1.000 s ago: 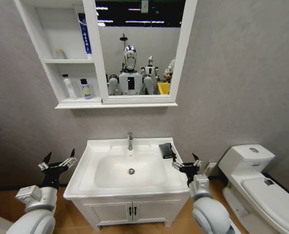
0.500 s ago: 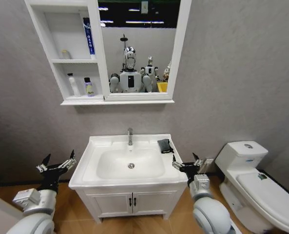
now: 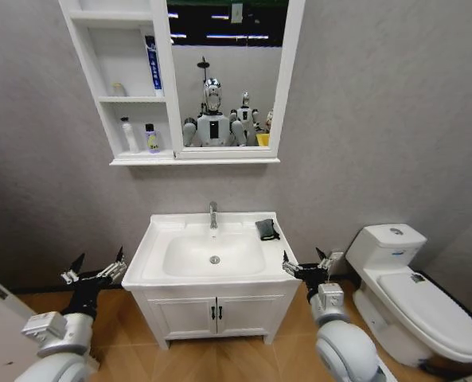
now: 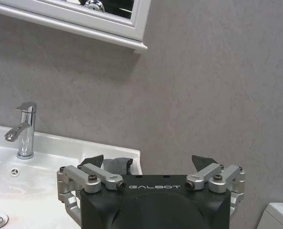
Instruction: Move facial cleanser and shampoo from washbasin to cabinet, then wipe washbasin with towel.
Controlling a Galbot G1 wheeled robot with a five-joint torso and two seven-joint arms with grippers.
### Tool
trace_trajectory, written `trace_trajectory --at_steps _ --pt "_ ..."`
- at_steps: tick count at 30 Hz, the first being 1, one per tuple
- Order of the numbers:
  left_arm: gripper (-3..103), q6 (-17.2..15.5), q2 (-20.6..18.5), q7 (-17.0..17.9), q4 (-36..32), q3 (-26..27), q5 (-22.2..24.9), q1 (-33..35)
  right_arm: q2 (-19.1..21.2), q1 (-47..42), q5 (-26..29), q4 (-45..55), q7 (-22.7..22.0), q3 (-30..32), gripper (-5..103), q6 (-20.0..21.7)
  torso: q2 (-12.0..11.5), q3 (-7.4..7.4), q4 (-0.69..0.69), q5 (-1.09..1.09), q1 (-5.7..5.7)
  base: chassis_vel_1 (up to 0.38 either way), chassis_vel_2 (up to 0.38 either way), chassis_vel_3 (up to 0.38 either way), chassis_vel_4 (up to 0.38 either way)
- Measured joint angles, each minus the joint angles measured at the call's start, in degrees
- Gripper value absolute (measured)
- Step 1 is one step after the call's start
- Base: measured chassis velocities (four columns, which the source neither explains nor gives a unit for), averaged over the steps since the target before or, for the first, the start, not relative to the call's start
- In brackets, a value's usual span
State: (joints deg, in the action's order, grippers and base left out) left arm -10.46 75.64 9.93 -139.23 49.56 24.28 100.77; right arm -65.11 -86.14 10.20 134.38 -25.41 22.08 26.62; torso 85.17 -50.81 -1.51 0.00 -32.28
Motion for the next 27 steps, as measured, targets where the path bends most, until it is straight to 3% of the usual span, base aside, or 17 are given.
trace_trajectory --at_steps 10,27 --pt "100 0.9 3.7 0.0 -1.1 -6.4 -5.8 0.9 1.5 -0.1 0.1 0.2 -0.1 0.3 100 0.1 0.0 0.0 -0.01 0.01 0.0 0.12 -0.121 -0.125 0.13" --pt "100 1.1 4.9 0.0 -1.6 -7.0 -7.0 1.5 2.5 0.0 1.0 0.1 -0.1 0.0 100 0.4 0.0 0.0 -0.01 0.01 0.0 0.169 -0.167 -0.169 0.161"
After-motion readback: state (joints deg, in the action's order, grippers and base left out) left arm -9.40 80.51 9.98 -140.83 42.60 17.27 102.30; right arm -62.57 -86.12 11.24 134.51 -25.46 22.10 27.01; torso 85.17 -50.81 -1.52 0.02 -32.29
